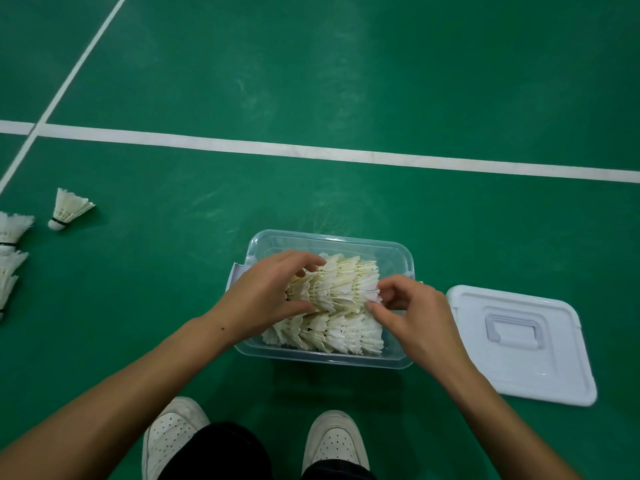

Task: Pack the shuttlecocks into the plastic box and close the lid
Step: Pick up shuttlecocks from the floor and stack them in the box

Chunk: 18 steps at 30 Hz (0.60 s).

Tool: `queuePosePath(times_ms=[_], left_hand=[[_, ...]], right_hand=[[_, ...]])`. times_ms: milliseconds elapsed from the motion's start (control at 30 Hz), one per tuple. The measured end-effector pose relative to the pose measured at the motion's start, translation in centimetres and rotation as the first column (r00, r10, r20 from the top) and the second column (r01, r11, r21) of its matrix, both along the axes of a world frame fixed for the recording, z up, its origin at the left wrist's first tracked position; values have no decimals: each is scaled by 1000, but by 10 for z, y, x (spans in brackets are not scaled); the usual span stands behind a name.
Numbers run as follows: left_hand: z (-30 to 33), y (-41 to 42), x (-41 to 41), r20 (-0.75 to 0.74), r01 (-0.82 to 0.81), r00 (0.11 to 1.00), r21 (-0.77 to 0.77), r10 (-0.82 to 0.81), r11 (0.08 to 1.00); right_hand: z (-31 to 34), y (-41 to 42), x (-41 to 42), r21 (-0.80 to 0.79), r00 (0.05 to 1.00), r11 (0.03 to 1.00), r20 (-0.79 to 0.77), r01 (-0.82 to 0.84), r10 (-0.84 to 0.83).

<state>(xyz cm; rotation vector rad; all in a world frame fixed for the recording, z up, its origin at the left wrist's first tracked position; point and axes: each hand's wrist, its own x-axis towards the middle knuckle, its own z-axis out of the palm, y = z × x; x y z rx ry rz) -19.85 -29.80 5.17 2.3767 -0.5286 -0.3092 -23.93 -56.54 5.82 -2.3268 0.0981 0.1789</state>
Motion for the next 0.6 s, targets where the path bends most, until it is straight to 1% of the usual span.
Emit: queuePosePath(times_ms=[67,167,200,233,333,400,467,600], left_hand=[[-1,-2,2,0,-1,1000,12,1,1000],[-1,-4,3,-11,-16,1000,10,17,1000],[-1,-5,3,-16,-20,1000,3,20,1000],[0,-5,2,-16,-21,1000,0,21,1000],[3,-2,-2,-3,-13,1000,-15,13,1000],[5,1,-5,21,-10,1000,-32,11,999],[10,7,-8,38,-41,998,-63,43,997],[28,24,-7,45,-185,980,-177,196,967]], right_hand=[[-3,8,5,-74,999,996,8,-38,39],[-5,18,12,-251,994,962,-37,-105,99],[-4,18,14,-256,993,959,-60,-118,106],[-3,17,15,-227,990,965,-90,-128,110],[12,5,14,-78,971,985,-196,-154,137],[27,-5,12,-44,963,984,-216,-173,160],[41,-14,13,-62,969,981,-179,-182,168],[56,-10,21,-120,983,976,-48,-181,176]])
